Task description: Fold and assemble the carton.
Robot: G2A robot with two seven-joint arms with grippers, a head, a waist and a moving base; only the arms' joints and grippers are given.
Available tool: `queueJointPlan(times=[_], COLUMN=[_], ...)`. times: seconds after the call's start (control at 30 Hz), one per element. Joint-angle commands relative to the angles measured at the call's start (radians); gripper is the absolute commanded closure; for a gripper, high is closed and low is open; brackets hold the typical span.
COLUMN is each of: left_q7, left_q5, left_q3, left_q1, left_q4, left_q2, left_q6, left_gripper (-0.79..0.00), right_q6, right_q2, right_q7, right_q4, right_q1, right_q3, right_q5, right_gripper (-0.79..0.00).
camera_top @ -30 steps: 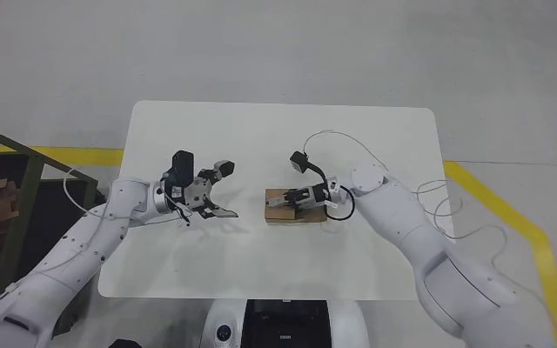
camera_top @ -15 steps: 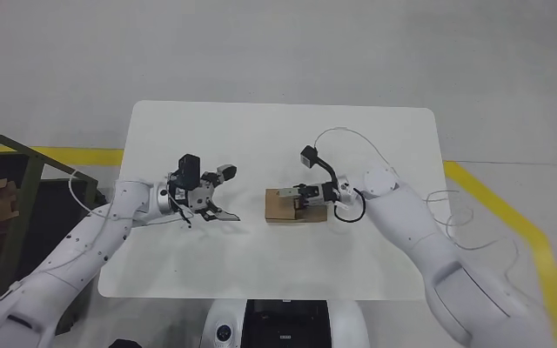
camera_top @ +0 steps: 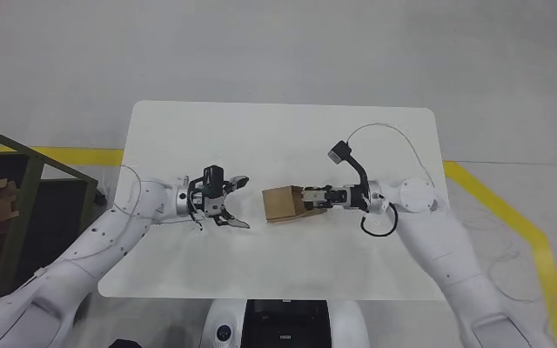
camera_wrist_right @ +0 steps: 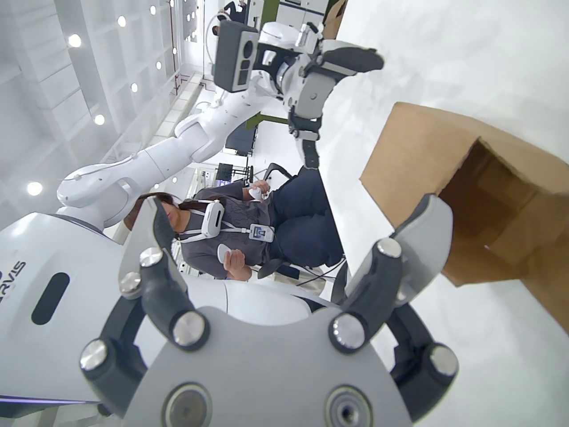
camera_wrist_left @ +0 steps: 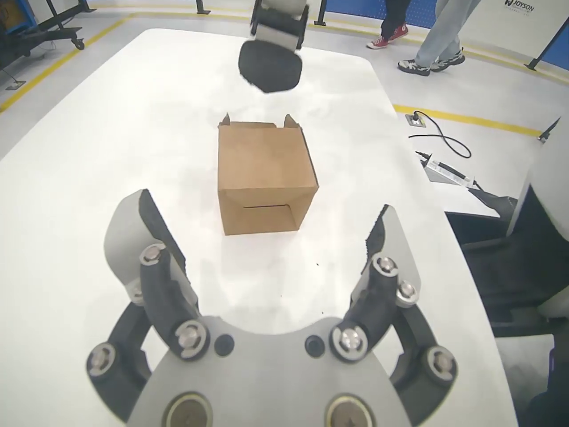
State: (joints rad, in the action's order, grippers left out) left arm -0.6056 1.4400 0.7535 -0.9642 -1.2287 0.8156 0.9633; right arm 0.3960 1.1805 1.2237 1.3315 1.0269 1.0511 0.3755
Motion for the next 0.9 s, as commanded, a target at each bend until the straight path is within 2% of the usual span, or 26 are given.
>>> queueJointPlan(times=[0.0,0.2,0.5,0.73,0.87], left_q7=[0.029,0.083,0.154,0.192,0.178], left_q5=[-0.012,-0.044,-0.133,-0.145,-0.126], left_q3=[-0.020,-0.062,-0.085,-0.086,-0.081], left_q1=[0.011,0.023,0.042,0.079,0.091], left_q4=[0.019,0.028,0.061,0.101,0.105], left_q2=[0.017,0.055,0.102,0.124,0.126], left_q6=[-0.027,-0.062,-0.122,-0.091,-0.034], left_gripper=[-0.785,-0.785,-0.785,-0.785,-0.785], right_q6=[-0.035,-0.082,-0.086,-0.079,-0.078], right_q2=[-0.019,-0.047,-0.064,-0.070,-0.073], right_q7=[-0.015,-0.035,-0.043,-0.034,-0.035], right_q4=[0.095,0.230,0.301,0.294,0.295], right_q1=[0.065,0.171,0.236,0.241,0.242], right_q3=[0.057,0.147,0.198,0.209,0.208], right_q5=[-0.022,-0.038,-0.028,-0.003,0.000], right_gripper=[-0.785,-0.785,-0.785,-0.785,-0.785])
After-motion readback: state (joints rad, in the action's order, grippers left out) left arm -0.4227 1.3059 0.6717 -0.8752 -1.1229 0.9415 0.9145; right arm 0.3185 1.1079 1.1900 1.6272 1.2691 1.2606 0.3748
